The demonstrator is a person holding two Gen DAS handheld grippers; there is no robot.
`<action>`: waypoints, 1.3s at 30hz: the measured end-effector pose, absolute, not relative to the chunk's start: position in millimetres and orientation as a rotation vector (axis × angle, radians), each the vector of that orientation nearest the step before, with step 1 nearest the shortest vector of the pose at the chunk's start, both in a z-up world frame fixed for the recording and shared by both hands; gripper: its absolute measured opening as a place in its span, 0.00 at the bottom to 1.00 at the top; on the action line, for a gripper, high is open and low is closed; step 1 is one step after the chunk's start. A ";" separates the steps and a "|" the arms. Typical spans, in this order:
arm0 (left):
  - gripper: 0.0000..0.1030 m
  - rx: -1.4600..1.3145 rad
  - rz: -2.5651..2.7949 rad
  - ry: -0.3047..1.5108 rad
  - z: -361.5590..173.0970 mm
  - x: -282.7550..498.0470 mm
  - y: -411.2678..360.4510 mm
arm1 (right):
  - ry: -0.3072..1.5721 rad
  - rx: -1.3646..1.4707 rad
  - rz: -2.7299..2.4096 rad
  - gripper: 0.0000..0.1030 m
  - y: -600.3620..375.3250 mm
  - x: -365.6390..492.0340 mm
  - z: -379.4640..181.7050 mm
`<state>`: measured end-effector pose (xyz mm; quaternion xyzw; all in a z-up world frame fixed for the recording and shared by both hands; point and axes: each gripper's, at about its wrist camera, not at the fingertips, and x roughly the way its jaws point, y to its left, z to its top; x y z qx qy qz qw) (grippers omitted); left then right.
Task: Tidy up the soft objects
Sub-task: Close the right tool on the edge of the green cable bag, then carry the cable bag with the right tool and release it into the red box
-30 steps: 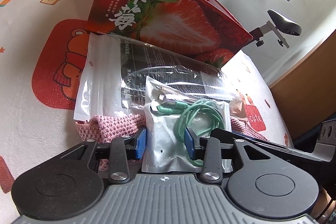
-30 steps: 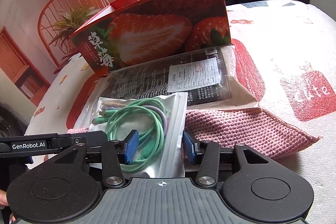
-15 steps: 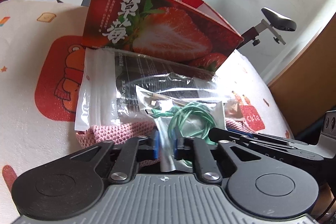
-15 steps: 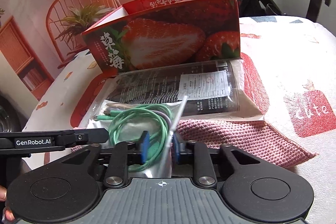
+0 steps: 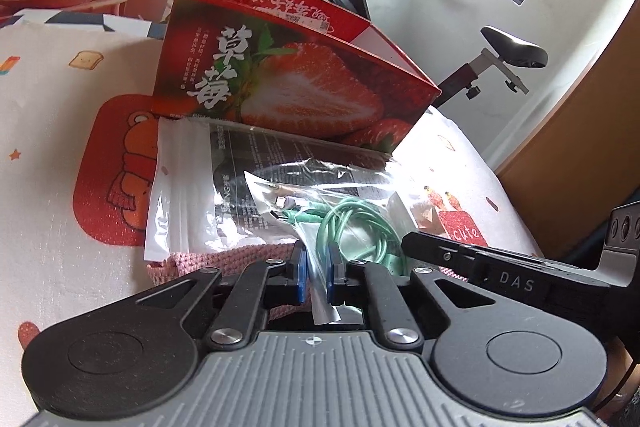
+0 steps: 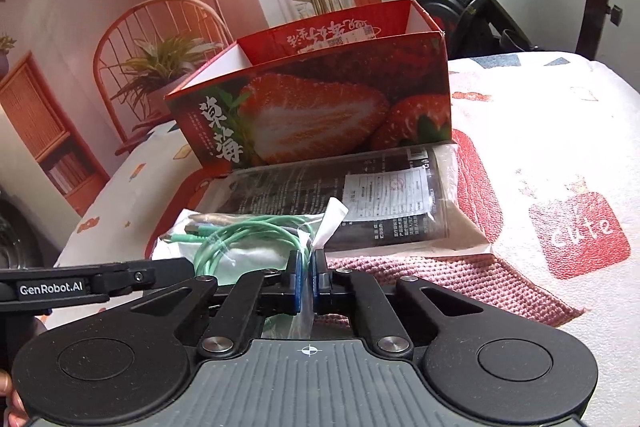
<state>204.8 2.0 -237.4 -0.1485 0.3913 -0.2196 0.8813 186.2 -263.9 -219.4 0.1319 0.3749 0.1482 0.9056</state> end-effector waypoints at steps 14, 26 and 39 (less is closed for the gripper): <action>0.10 -0.345 -0.471 0.837 -236.8 215.9 7.9 | 0.709 0.311 0.331 0.03 -266.8 190.8 -202.4; 0.10 -0.282 -0.470 0.645 -150.8 277.3 3.8 | 0.528 0.312 0.380 0.03 -274.2 264.1 -128.3; 0.10 -0.175 -0.383 0.653 -138.7 395.3 -19.5 | 0.559 0.275 0.344 0.03 -269.9 402.1 -139.5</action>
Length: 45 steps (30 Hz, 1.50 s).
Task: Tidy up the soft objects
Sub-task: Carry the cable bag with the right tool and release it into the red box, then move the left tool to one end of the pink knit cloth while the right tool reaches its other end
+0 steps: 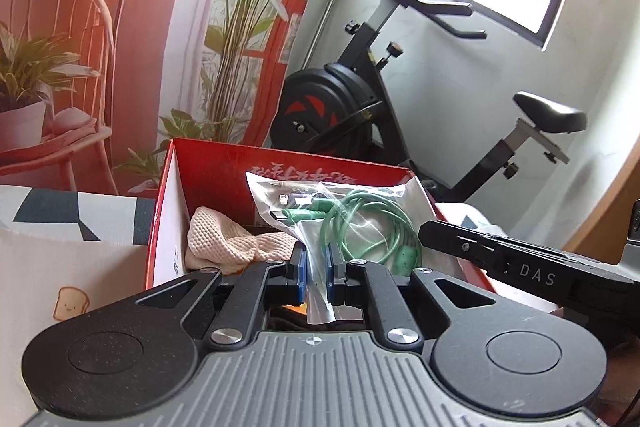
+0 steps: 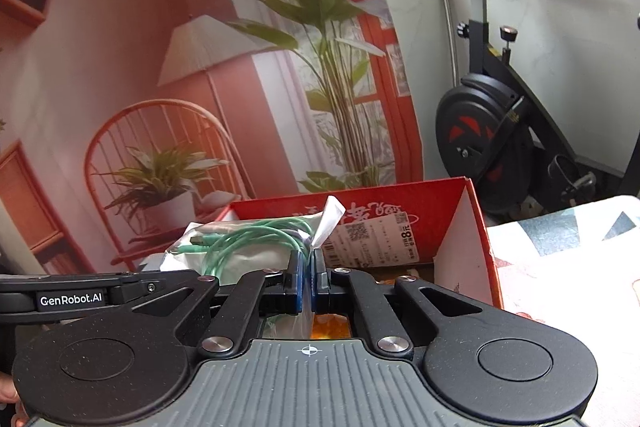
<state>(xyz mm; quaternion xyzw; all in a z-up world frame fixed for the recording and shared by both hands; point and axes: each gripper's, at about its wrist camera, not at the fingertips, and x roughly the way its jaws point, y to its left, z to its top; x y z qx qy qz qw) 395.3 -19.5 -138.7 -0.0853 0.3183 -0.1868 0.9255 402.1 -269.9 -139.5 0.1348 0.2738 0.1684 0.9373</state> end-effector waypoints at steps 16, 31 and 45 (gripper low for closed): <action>0.44 -0.119 -0.325 0.771 -173.8 422.3 -18.7 | 0.688 0.205 0.280 0.21 -264.2 430.9 -196.8; 0.48 -0.109 -0.346 0.705 -133.2 336.1 0.9 | 0.625 0.218 0.262 0.21 -283.6 343.3 -152.0; 0.48 -0.133 -0.317 0.796 -177.1 247.1 23.3 | 0.672 0.157 0.237 0.21 -292.2 239.2 -178.2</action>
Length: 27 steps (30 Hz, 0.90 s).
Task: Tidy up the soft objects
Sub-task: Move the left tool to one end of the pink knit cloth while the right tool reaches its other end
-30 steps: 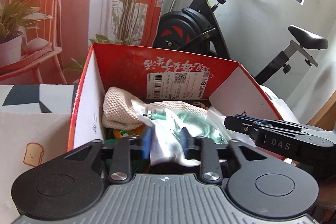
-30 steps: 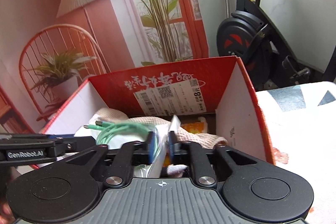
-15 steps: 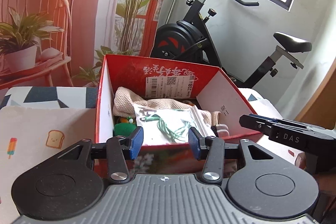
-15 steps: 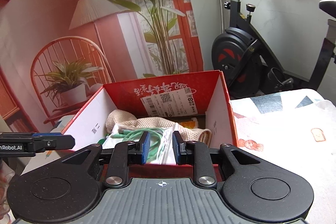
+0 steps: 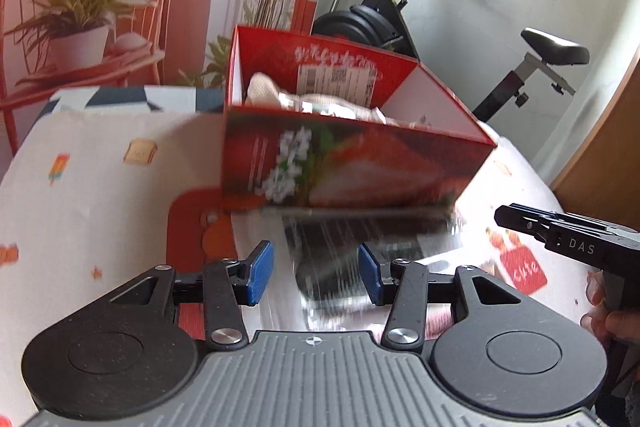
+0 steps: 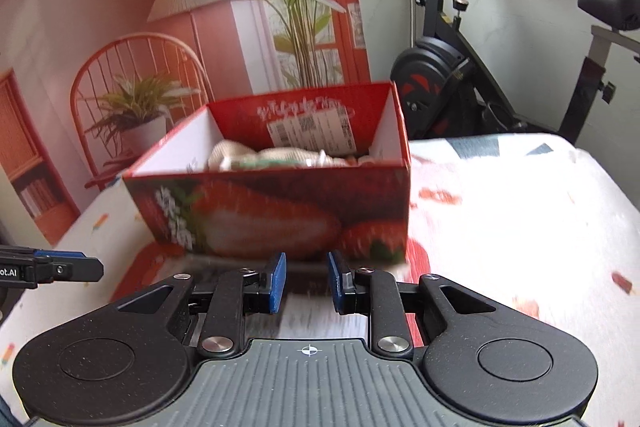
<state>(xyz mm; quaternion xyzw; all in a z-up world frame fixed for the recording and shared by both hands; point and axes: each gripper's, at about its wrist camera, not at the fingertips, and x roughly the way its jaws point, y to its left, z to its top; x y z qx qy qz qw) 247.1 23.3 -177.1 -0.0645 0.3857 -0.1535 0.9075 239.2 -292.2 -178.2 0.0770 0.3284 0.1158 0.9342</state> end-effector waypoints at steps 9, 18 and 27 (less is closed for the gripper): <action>0.48 -0.170 -0.292 0.888 -229.5 218.9 24.0 | 0.751 0.137 0.178 0.22 -297.1 193.3 -228.5; 0.47 -0.172 -0.284 0.924 -258.5 213.2 23.4 | 0.793 0.151 0.125 0.33 -302.9 176.8 -257.1; 0.46 -0.176 -0.318 0.912 -260.4 211.9 26.1 | 0.804 0.221 0.117 0.35 -308.3 178.2 -268.1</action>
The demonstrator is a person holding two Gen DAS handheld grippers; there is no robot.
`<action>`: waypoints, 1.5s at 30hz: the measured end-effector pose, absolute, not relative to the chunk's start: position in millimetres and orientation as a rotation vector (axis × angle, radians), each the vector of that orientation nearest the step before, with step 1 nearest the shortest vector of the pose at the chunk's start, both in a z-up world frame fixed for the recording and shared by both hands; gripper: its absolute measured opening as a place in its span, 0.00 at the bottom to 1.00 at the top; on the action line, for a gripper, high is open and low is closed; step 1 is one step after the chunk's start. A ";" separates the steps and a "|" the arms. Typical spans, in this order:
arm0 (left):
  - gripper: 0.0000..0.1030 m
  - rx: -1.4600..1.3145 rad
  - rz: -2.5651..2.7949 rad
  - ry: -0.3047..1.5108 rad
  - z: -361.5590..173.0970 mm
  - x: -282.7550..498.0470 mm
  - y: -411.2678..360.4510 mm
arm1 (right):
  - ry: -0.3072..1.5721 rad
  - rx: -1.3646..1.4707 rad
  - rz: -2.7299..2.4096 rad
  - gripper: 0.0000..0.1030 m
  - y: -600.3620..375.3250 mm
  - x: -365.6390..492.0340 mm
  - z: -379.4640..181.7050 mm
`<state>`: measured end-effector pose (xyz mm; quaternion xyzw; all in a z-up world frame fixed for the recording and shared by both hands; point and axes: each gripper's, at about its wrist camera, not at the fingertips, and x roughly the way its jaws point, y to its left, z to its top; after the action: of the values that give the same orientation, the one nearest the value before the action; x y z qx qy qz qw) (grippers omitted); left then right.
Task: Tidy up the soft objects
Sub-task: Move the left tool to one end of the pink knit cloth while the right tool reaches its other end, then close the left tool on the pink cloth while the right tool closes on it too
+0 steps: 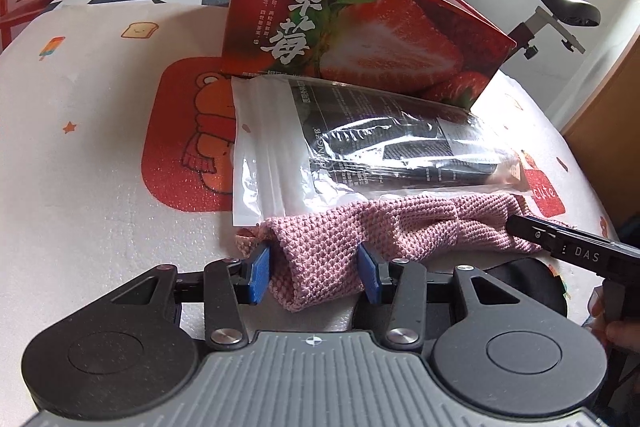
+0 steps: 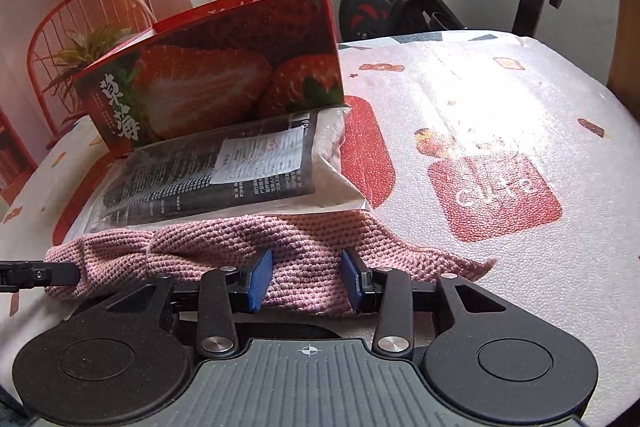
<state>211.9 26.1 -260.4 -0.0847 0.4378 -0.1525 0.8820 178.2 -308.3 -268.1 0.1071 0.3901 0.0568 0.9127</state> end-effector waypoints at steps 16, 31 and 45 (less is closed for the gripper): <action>0.40 -0.142 -0.294 0.887 -260.5 206.7 22.4 | 0.800 0.234 0.118 0.35 -312.0 180.0 -263.4; 0.40 -0.174 -0.286 0.885 -260.7 207.1 26.1 | 0.832 0.297 0.107 0.44 -310.7 188.4 -266.7; 0.40 -0.171 -0.284 0.881 -261.0 206.6 25.2 | 0.864 0.273 0.154 0.37 -299.0 190.1 -263.9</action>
<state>206.6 25.2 -261.0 -0.0822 0.4246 -0.1367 0.8912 190.1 -299.0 -263.9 0.1316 0.4170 0.0745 0.8963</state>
